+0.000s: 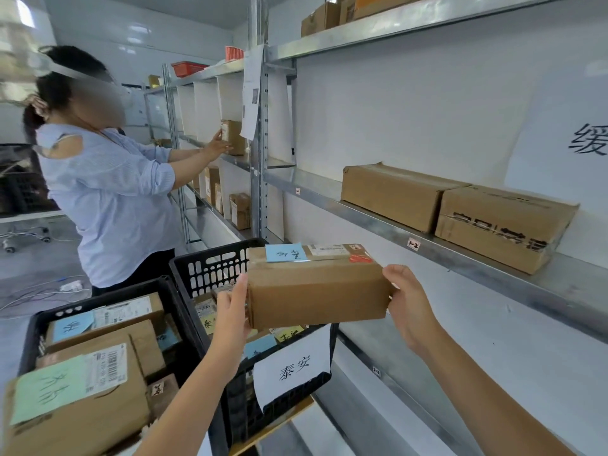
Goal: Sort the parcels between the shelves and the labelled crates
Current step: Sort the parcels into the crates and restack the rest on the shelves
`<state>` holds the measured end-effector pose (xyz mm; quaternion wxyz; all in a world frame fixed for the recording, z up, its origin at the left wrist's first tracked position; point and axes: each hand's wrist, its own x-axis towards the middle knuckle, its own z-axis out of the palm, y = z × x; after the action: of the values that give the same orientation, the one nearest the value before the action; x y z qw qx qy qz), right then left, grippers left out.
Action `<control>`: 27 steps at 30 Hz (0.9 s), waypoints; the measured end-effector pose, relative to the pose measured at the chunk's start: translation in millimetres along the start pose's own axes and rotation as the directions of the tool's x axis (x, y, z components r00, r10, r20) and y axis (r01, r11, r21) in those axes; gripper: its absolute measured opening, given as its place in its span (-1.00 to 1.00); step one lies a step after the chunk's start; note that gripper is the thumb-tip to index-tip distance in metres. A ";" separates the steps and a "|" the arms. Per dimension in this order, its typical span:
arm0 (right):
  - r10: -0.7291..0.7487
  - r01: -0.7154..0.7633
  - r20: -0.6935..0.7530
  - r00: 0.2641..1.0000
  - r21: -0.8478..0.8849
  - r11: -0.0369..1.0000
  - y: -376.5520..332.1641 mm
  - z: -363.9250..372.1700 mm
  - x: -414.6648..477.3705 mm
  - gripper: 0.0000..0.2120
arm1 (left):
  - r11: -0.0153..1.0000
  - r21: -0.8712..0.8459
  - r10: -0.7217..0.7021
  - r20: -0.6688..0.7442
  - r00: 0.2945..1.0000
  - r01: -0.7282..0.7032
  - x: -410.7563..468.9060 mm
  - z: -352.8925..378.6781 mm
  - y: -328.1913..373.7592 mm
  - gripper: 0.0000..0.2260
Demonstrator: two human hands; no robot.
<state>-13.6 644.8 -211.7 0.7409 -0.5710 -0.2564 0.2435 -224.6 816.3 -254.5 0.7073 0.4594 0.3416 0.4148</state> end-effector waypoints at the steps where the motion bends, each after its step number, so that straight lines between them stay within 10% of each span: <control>1: -0.005 0.003 -0.032 0.999 -0.049 0.999 6.4 -1.7 -0.3 -0.87 | 1.000 0.025 -0.017 0.007 1.000 0.016 -4.5 -0.1 -4.1 -0.49; 8: -0.032 0.035 -0.134 0.991 0.021 0.999 26.8 1.0 1.2 -0.65 | 0.985 0.168 0.026 0.018 0.999 -0.029 -11.8 -5.4 -18.0 -0.59; 13: 0.202 -0.253 0.213 0.956 0.243 0.936 27.6 7.3 11.7 -0.52 | 0.992 0.091 0.085 -0.033 0.996 -0.082 -10.5 -16.4 -8.8 -0.49; 27: 0.372 -0.387 0.294 0.881 -0.006 0.922 41.3 76.1 62.5 -0.36 | 0.961 0.254 0.127 -0.046 0.991 -0.112 12.4 -72.6 31.3 -0.59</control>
<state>-19.5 750.0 -229.0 0.6480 -0.5487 -0.2387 0.4713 -290.7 861.4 -251.5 0.6062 0.5519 0.3847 0.4242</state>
